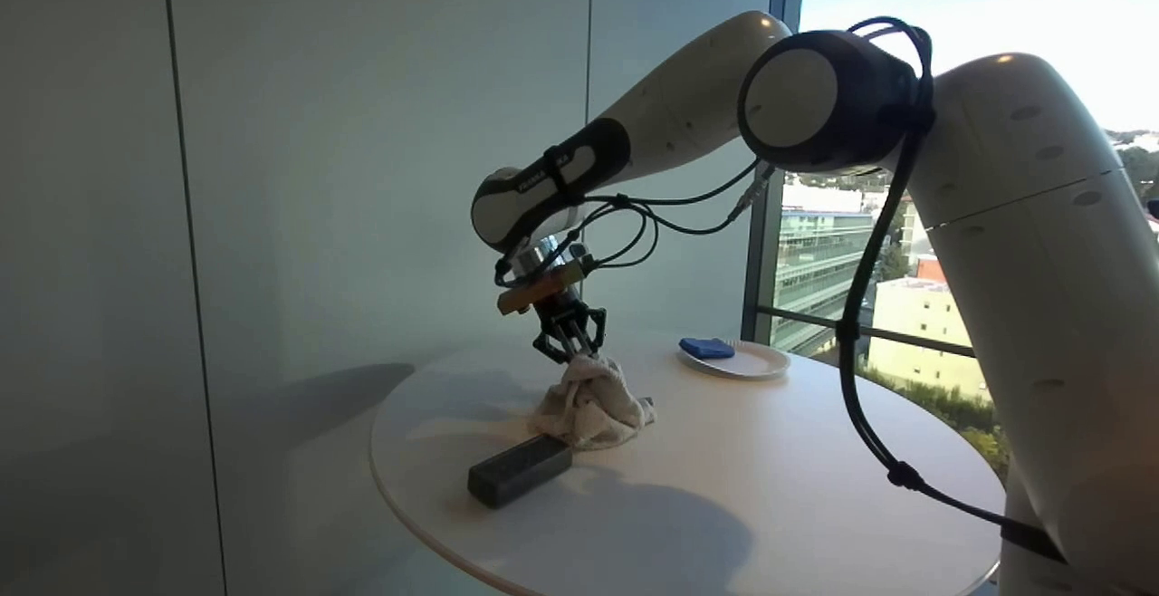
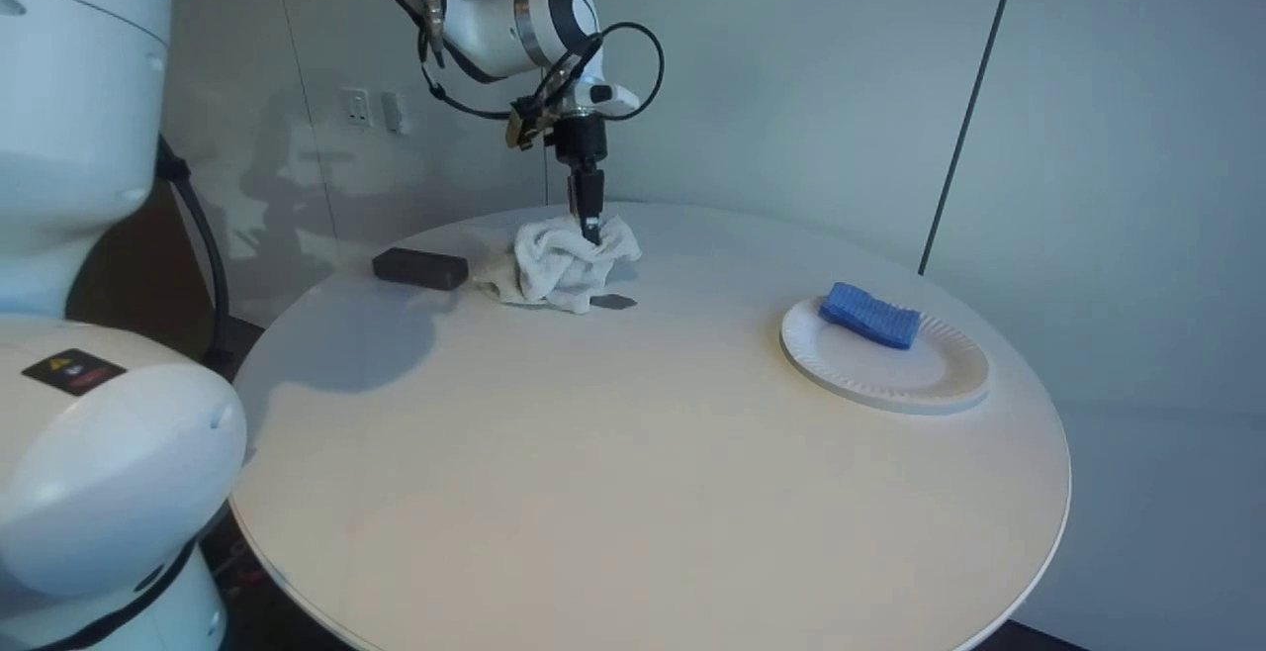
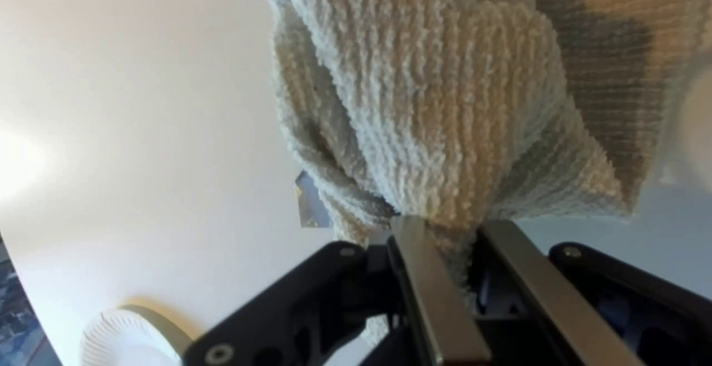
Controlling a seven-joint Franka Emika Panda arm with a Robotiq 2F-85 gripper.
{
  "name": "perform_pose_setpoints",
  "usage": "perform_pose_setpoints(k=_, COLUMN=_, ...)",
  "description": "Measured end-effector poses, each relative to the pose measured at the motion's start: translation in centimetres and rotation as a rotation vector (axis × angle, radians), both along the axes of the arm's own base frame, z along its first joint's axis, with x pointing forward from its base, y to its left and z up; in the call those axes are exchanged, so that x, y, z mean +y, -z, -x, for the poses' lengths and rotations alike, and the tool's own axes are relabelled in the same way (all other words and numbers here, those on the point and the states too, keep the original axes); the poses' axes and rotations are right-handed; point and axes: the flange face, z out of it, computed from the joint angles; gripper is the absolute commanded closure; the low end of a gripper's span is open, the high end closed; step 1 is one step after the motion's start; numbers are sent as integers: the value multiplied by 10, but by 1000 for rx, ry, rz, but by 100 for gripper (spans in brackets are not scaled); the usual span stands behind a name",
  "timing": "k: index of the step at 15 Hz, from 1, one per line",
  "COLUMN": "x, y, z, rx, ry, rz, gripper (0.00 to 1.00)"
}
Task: Use the towel to wipe the table
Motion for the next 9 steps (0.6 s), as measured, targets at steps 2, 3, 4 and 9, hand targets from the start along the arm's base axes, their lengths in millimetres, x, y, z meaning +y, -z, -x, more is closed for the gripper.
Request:
perform_pose_setpoints(k=2, x=-22, y=36, z=17, rx=51, ry=108, rz=29, gripper=91)
perform_pose_setpoints(k=3, x=-33, y=46, z=25, rx=67, ry=161, rz=39, gripper=91)
perform_pose_setpoints(k=4, x=-42, y=45, z=29, rx=65, ry=210, rz=36, gripper=91)
perform_pose_setpoints(k=9, x=-67, y=44, z=48, rx=36, ry=457, rz=48, gripper=91)
